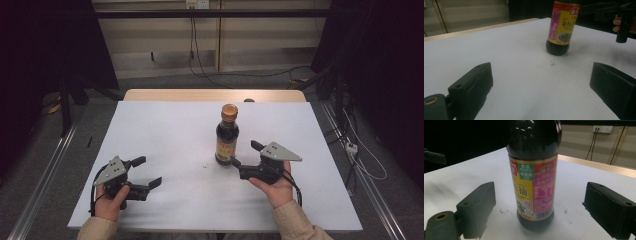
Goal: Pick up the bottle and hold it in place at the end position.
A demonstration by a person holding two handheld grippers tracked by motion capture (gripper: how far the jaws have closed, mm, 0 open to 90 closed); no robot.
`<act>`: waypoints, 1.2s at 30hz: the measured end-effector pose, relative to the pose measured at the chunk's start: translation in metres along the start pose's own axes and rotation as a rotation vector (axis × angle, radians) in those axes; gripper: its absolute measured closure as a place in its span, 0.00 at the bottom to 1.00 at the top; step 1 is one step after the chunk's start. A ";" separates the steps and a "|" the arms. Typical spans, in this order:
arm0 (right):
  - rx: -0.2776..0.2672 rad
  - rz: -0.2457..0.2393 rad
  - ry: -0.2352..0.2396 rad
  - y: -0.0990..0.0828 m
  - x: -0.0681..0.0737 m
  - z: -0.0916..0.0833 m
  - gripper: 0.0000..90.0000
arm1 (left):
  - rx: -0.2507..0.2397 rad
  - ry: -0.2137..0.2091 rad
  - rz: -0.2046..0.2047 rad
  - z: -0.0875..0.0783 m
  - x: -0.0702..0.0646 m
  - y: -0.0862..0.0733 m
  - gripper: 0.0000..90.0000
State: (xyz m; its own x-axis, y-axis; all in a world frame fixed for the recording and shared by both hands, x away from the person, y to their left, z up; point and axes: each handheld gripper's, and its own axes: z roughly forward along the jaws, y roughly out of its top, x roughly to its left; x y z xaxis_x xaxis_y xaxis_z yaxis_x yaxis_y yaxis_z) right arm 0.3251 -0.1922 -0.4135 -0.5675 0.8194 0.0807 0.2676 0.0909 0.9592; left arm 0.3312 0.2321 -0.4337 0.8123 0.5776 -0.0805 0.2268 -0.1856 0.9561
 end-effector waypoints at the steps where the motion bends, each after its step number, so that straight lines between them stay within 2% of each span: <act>1: -0.001 0.000 0.001 0.001 0.000 0.002 0.11 | 0.000 0.000 -0.003 0.000 -0.001 0.000 0.05; 12: -0.029 0.016 0.012 0.014 0.003 0.017 0.14 | -0.003 -0.001 -0.006 0.000 0.000 -0.001 0.05; 19: -0.005 0.020 0.011 0.020 0.003 0.034 0.16 | -0.001 -0.004 -0.006 0.001 0.000 -0.001 0.05; 36: 0.015 0.006 -0.006 0.022 0.003 0.056 0.22 | 0.002 -0.006 -0.007 0.000 0.000 -0.002 0.05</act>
State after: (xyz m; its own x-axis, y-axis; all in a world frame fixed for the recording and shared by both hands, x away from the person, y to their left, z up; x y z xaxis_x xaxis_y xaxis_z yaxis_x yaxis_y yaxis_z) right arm 0.3731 -0.1564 -0.4075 -0.5609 0.8235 0.0849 0.2829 0.0943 0.9545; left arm 0.3312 0.2321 -0.4353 0.8139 0.5741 -0.0893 0.2337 -0.1827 0.9550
